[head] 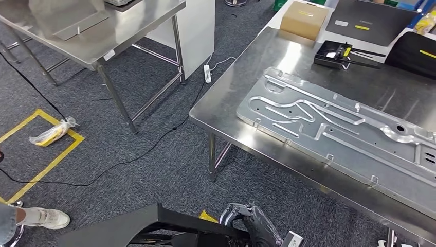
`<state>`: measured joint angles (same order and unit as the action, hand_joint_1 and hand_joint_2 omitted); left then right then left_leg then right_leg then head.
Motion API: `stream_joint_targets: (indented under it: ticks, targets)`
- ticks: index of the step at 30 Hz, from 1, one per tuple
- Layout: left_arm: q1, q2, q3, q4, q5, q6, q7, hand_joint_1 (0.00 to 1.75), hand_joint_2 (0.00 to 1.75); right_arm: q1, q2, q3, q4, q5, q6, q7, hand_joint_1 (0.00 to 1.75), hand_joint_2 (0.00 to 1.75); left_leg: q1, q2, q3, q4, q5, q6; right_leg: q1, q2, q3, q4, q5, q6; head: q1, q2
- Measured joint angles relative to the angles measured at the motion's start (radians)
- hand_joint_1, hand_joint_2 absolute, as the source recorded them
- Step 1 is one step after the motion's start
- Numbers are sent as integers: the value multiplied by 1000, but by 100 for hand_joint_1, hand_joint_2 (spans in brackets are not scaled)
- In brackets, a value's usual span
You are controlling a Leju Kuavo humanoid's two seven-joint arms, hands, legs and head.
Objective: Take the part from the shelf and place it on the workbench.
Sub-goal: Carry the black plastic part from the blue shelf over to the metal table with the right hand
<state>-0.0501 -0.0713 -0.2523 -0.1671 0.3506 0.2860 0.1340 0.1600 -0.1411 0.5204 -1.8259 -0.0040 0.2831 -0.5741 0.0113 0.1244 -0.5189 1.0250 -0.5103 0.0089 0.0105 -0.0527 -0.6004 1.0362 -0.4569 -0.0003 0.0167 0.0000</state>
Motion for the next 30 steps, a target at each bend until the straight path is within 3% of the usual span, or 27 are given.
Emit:
stream_joint_targets:
  ticks: [1, 3, 5, 6, 7, 8, 9, 11, 12, 14, 15, 16, 18, 20, 22, 23, 24, 25, 27, 29, 30]
  targets:
    - [-2, 0, 0, 0, 0, 0, 0, 0, 175, 2, 0, 0, -1, -1, 0, 1, 175, 175, 1, -2, 4, 1, -5, -6, -3, 12, 3, -6, 2, -5, 0, 0]
    - [-2, 0, 0, 0, -1, 1, -1, 0, 175, 2, -1, -1, -4, -1, 0, 2, 175, 175, 2, -47, -11, 50, -41, -15, -12, 36, 11, -18, 10, -17, -1, 0]
    - [0, 0, 0, 0, -1, 1, -1, 0, 175, 1, -1, -1, -6, -2, 1, 2, 175, 175, 5, -102, -72, 172, -104, -18, -15, 59, 12, -20, 12, -24, -1, 0]
    - [1, 0, 0, 0, -1, 1, -1, 0, 175, 1, -2, -1, -6, -2, 1, 3, 175, 175, 5, -112, -105, 234, -125, -19, -14, 72, 11, -19, 12, -25, -2, 0]
    - [2, 0, 0, 0, -1, 2, -1, 0, 175, 2, -2, -1, -6, -2, 2, 4, 175, 175, 4, -116, -128, 269, -127, -19, -13, 87, 11, -17, 11, -26, -2, 0]
    - [3, 0, 0, 0, -1, 2, -1, 0, 175, 2, -2, -1, -6, -2, 2, 5, 175, 175, 4, -117, -134, 269, -108, -19, -13, 102, 11, -14, 9, -26, -1, 0]
    - [4, 0, 0, 0, -1, 2, -1, 0, 175, 2, -3, -1, -6, -2, 2, 5, 175, 175, 5, -120, -121, 230, -71, -17, -13, 118, 12, -10, 7, -25, -2, 0]
    - [6, 0, 0, 0, -1, 2, -2, 0, 175, 3, -3, -1, -7, -2, 1, 6, 175, 175, 6, -157, -73, 97, 3, -10, -12, 145, 10, -1, 2, -19, -1, 0]
    - [6, 0, 0, 1, -1, 3, -2, 0, 175, 3, -4, -1, -7, -3, 1, 6, 175, 175, 6, -180, -54, 48, 22, -7, -14, 157, 7, 3, 1, -14, -2, 0]
    - [4, 1, 0, 1, -1, 4, -2, 0, 175, 5, -5, -1, -9, -3, 1, 7, 175, 175, 3, -203, -42, 14, 23, -2, -18, 176, -2, 6, 2, -1, -2, 0]
    - [2, 1, 0, 1, -2, 5, -2, 0, 175, 7, -5, -1, -10, -4, 1, 7, 175, 175, 3, -194, -40, 10, 26, 2, -21, 187, -5, 4, 5, 6, -2, 0]
    - [0, 0, 0, 1, -2, 6, -2, 0, 175, 9, -6, -1, -11, -4, 1, 7, 175, 175, 4, -182, -37, 4, 29, 8, -21, 183, -7, 6, 5, 12, -2, 0]
    - [-1, -1, 0, 1, -2, 8, -2, 0, 175, 11, -8, -4, -14, -5, 0, 7, 175, 175, 9, -155, -29, -9, 35, 22, -17, 134, -26, 44, -20, 23, 1, 0]
    - [3, -1, 0, 1, -2, 10, -2, 0, 175, 11, -10, -6, -16, -5, 0, 7, 175, 175, 9, -127, -26, -14, 35, 29, -17, 76, -82, 155, -79, 33, 3, 0]
    - [5, -1, 0, 1, -2, 10, -2, 0, 175, 12, -11, -6, -16, -5, 0, 7, 175, 175, 8, -99, -25, -14, 32, 29, -24, 61, -138, 261, -115, 42, 3, 0]
    - [6, -1, 0, 1, -2, 10, -2, 0, 175, 13, -12, -6, -16, -5, 0, 7, 175, 175, 8, -85, -23, -14, 30, 28, -27, 58, -143, 269, -106, 45, 3, 0]
    - [5, -2, 0, 1, -2, 10, -2, 0, 175, 14, -13, -6, -16, -5, 0, 7, 175, 175, 8, -72, -21, -14, 28, 25, -29, 53, -125, 236, -81, 46, 3, 0]
    - [5, -3, 0, 1, -2, 10, -2, 0, 175, 14, -14, -6, -16, -5, 0, 7, 175, 175, 8, -61, -17, -14, 25, 22, -30, 41, -89, 170, -46, 45, 3, 0]
    - [4, -4, 0, 1, -2, 10, -2, 0, 175, 14, -14, -7, -16, -5, 0, 7, 175, 175, 5, -43, -8, -13, 17, 13, -25, -2, -20, 40, 0, 34, 3, 0]
    - [2, -5, 0, 1, -2, 10, -2, 0, 175, 13, -15, -7, -17, -5, 0, 7, 175, 175, 1, -28, 1, -14, 10, 1, -16, -20, 2, -4, 5, 20, 3, 0]
    - [1, -6, 0, 1, -2, 10, -2, 0, 175, 14, -15, -7, -18, -5, 0, 7, 175, 175, 0, -18, 6, -16, 8, -5, -14, -8, 1, -5, 6, 14, 3, 0]
